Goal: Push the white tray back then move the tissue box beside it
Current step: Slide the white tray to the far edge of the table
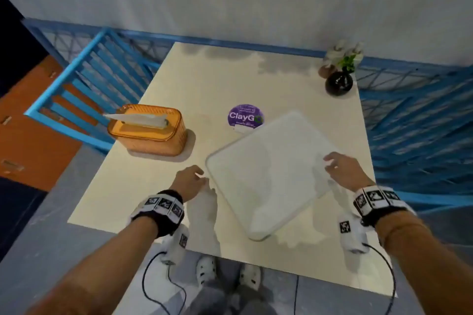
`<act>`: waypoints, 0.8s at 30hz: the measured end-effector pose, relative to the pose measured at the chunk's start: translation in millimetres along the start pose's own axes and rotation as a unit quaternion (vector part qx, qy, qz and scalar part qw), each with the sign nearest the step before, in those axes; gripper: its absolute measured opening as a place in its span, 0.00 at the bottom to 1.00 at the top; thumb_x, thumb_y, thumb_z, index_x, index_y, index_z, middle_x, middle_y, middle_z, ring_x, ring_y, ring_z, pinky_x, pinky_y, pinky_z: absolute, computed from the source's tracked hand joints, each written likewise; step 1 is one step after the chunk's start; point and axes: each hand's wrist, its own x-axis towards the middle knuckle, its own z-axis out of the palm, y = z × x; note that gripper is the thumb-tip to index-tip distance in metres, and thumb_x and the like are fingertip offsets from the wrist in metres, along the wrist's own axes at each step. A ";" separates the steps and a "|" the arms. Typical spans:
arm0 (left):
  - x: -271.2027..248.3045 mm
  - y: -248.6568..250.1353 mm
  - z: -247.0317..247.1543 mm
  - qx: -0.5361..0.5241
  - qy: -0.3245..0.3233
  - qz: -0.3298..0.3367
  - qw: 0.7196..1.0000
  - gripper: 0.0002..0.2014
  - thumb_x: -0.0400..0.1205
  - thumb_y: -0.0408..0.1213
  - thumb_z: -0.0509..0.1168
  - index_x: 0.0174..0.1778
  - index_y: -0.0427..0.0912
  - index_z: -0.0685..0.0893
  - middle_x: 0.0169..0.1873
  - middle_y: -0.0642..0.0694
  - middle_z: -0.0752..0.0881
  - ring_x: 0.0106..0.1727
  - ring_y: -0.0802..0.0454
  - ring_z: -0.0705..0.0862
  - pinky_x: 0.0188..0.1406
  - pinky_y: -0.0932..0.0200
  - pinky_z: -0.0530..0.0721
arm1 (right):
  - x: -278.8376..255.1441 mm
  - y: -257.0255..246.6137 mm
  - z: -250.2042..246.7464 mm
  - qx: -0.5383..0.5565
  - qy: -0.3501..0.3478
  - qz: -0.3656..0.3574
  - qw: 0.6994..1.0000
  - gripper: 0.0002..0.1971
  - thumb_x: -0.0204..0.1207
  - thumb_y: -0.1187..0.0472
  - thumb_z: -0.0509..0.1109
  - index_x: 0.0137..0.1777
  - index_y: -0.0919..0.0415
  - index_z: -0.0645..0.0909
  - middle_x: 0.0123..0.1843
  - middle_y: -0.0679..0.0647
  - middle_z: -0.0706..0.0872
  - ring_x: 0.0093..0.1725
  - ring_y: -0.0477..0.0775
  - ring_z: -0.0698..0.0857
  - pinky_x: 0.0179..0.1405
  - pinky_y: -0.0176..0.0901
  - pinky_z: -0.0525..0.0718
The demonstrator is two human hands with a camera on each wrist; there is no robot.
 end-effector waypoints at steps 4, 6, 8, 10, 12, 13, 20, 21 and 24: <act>17.2 16.6 11.9 -0.059 0.039 -0.050 0.996 0.21 0.77 0.43 0.66 0.61 0.31 0.77 0.57 0.29 0.86 0.58 0.31 0.86 0.59 0.40 0.85 | 29.0 -3.7 -7.1 -0.119 0.047 0.061 0.990 0.23 0.78 0.64 0.61 0.74 0.63 0.69 0.70 0.70 0.74 0.68 0.71 0.75 0.67 0.60 0.73; 15.5 17.2 25.6 -0.092 0.024 -0.079 0.992 0.25 0.73 0.43 0.68 0.60 0.33 0.71 0.59 0.28 0.83 0.57 0.27 0.86 0.55 0.34 0.87 | 34.0 -3.2 -3.4 -0.164 0.062 0.079 0.981 0.24 0.78 0.64 0.62 0.74 0.64 0.66 0.71 0.69 0.72 0.69 0.72 0.73 0.66 0.62 0.71; 3.8 16.4 42.5 -0.118 0.021 -0.100 0.988 0.25 0.69 0.43 0.69 0.56 0.39 0.67 0.58 0.29 0.83 0.54 0.26 0.87 0.52 0.33 0.87 | 37.4 2.5 0.3 -0.179 0.064 0.096 0.977 0.23 0.77 0.64 0.62 0.72 0.66 0.67 0.70 0.69 0.72 0.68 0.72 0.73 0.66 0.62 0.71; -17.3 20.7 58.8 -0.109 0.015 -0.085 0.990 0.25 0.72 0.41 0.69 0.59 0.43 0.63 0.52 0.33 0.83 0.48 0.31 0.88 0.48 0.42 0.89 | 40.0 10.4 4.2 -0.169 0.065 0.102 0.978 0.21 0.77 0.65 0.63 0.69 0.68 0.68 0.69 0.69 0.72 0.67 0.72 0.74 0.65 0.62 0.72; -34.7 20.0 75.9 -0.112 0.001 -0.062 0.992 0.25 0.75 0.36 0.68 0.60 0.41 0.61 0.49 0.38 0.81 0.47 0.37 0.85 0.47 0.48 0.86 | 40.0 18.8 10.4 -0.154 0.073 0.096 0.981 0.19 0.76 0.68 0.62 0.67 0.71 0.70 0.68 0.71 0.73 0.66 0.72 0.74 0.65 0.63 0.73; -39.7 17.6 82.2 -0.120 0.001 -0.051 0.992 0.25 0.75 0.33 0.68 0.63 0.39 0.61 0.48 0.39 0.81 0.48 0.37 0.84 0.49 0.48 0.86 | 39.1 21.1 12.2 -0.151 0.083 0.092 0.981 0.18 0.77 0.70 0.61 0.67 0.72 0.71 0.68 0.71 0.73 0.66 0.72 0.74 0.65 0.63 0.74; -23.8 10.4 81.7 -0.095 0.031 -0.019 0.995 0.22 0.76 0.28 0.64 0.65 0.33 0.66 0.55 0.32 0.82 0.57 0.33 0.84 0.52 0.39 0.88 | 32.6 34.2 24.5 -0.140 0.148 0.115 0.972 0.20 0.76 0.74 0.62 0.68 0.74 0.68 0.68 0.76 0.71 0.67 0.74 0.72 0.61 0.60 0.74; -18.1 7.6 78.6 -0.091 0.033 -0.015 0.995 0.22 0.76 0.28 0.64 0.65 0.33 0.66 0.57 0.31 0.82 0.58 0.32 0.83 0.52 0.37 0.88 | 32.0 35.2 24.5 -0.128 0.142 0.123 0.974 0.20 0.77 0.74 0.62 0.69 0.74 0.68 0.69 0.75 0.70 0.68 0.75 0.72 0.62 0.61 0.75; 1.0 0.1 63.0 -0.057 0.022 -0.014 0.998 0.22 0.75 0.28 0.64 0.64 0.34 0.67 0.57 0.29 0.81 0.58 0.30 0.83 0.51 0.33 0.87 | 26.0 39.5 23.1 -0.083 0.114 0.131 0.981 0.17 0.78 0.74 0.59 0.67 0.74 0.74 0.68 0.74 0.74 0.69 0.72 0.73 0.64 0.60 0.76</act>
